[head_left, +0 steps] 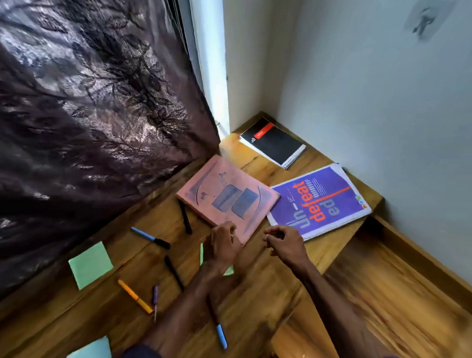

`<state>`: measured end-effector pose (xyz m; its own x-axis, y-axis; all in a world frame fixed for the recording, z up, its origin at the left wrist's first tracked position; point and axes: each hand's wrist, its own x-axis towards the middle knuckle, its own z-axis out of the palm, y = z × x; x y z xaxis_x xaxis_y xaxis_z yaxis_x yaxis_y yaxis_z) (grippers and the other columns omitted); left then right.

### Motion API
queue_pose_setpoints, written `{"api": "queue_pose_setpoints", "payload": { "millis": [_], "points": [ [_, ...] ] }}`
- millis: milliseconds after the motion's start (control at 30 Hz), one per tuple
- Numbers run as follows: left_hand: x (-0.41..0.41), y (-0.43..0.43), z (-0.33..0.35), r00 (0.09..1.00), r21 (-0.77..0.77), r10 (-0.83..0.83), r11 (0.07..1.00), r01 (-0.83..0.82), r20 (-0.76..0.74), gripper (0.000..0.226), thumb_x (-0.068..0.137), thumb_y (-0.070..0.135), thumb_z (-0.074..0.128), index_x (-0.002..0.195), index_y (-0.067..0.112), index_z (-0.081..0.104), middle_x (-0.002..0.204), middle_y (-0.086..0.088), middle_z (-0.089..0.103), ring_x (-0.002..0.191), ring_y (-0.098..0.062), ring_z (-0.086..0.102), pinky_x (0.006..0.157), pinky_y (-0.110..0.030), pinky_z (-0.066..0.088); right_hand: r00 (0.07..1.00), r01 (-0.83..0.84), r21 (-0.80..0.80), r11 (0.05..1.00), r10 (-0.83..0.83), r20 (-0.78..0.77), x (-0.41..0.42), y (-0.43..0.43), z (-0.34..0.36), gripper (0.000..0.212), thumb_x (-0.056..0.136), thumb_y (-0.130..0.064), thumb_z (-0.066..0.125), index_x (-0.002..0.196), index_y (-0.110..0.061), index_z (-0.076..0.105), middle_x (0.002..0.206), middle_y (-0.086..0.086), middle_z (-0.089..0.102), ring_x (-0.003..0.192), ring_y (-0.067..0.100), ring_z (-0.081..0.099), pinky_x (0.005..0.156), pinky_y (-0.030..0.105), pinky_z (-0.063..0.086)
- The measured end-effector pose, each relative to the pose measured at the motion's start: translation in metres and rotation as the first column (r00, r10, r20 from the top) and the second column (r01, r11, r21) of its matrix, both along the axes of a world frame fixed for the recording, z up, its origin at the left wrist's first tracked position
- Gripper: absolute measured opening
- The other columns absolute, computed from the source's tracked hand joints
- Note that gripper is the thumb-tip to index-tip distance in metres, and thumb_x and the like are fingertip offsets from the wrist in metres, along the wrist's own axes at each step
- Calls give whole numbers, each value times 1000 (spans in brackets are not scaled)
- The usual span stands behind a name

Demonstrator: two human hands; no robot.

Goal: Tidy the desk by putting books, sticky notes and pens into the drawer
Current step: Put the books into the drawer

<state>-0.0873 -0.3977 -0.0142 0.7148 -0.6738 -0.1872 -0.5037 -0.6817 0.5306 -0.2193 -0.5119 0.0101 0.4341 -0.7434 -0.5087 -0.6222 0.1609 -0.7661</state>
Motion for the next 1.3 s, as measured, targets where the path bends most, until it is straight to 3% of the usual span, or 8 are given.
{"api": "queue_pose_setpoints", "payload": {
  "millis": [200, 333, 633, 767, 900, 1067, 1200, 1300],
  "points": [
    [43, -16, -26, 982, 32, -74, 997, 70, 172, 31, 92, 12, 55, 121, 10, 66, 122, -11, 65, 118, -27, 57, 107, -36, 46, 985, 55, -36, 998, -60, -161, 40, -5, -28, 26, 85, -13, 71, 110, -8, 74, 102, 8, 77, 100, 24, 71, 91, 39, 57],
    [50, -23, -42, 971, 74, -118, 992, 105, 209, 33, 92, 13, 54, 124, 15, 60, 132, -12, 56, 121, -27, 51, 109, -36, 45, 969, 162, -42, 986, -167, -182, 62, -6, -37, 14, 82, -21, 71, 73, -11, 68, 67, 1, 65, 78, 26, 64, 65, 29, 47],
    [52, -20, -52, 962, 52, -145, 989, 136, 233, 32, 96, 25, 51, 128, 20, 56, 137, -10, 53, 121, -24, 48, 104, -35, 48, 946, 323, 226, 919, -313, -81, 70, -16, -58, 26, 76, -30, 84, 67, -8, 73, 79, 9, 76, 79, 28, 69, 81, 46, 58],
    [60, -21, -38, 972, -100, -75, 990, 100, 222, 21, 97, 23, 53, 114, 18, 66, 120, -6, 63, 110, -23, 55, 98, -37, 49, 942, 308, 287, 907, -332, 38, 75, -17, -50, 22, 90, -12, 72, 110, -3, 72, 109, 16, 76, 103, 33, 72, 95, 55, 57],
    [64, -16, -22, 989, -254, 101, 965, -71, 106, 24, 90, 16, 64, 113, 15, 71, 126, -7, 63, 118, -24, 55, 103, -40, 48, 935, 268, 284, 920, -320, 154, 87, -19, -25, 13, 96, -13, 64, 109, -9, 61, 113, 17, 73, 97, 34, 72, 73, 44, 60],
    [58, -5, -7, 925, -436, 377, 841, -321, 47, 47, 80, 14, 78, 123, 7, 60, 130, -16, 59, 123, -34, 53, 110, -40, 38, 897, 234, 217, 948, -297, 327, 69, -37, 2, 30, 97, -4, 63, 122, -8, 47, 103, 10, 69, 69, 4, 73, 48, 18, 53],
    [51, -8, 11, 834, -407, 479, 728, -552, -275, 72, 80, 20, 83, 139, 1, 46, 135, -20, 50, 117, -37, 56, 99, -52, 52, 821, 309, 274, 911, -400, 407, 28, -53, 16, 33, 95, -3, 64, 125, -8, 50, 104, 12, 71, 81, 23, 73, 62, 38, 60],
    [52, -15, 24, 857, -380, 428, 771, -511, -286, 75, 83, 26, 82, 143, 2, 44, 136, -18, 51, 118, -31, 57, 99, -45, 52, 732, 371, 325, 870, -489, 474, -17, -66, 20, 29, 94, -6, 65, 122, -13, 58, 112, 16, 70, 89, 30, 70, 79, 46, 58]
  ]
}}
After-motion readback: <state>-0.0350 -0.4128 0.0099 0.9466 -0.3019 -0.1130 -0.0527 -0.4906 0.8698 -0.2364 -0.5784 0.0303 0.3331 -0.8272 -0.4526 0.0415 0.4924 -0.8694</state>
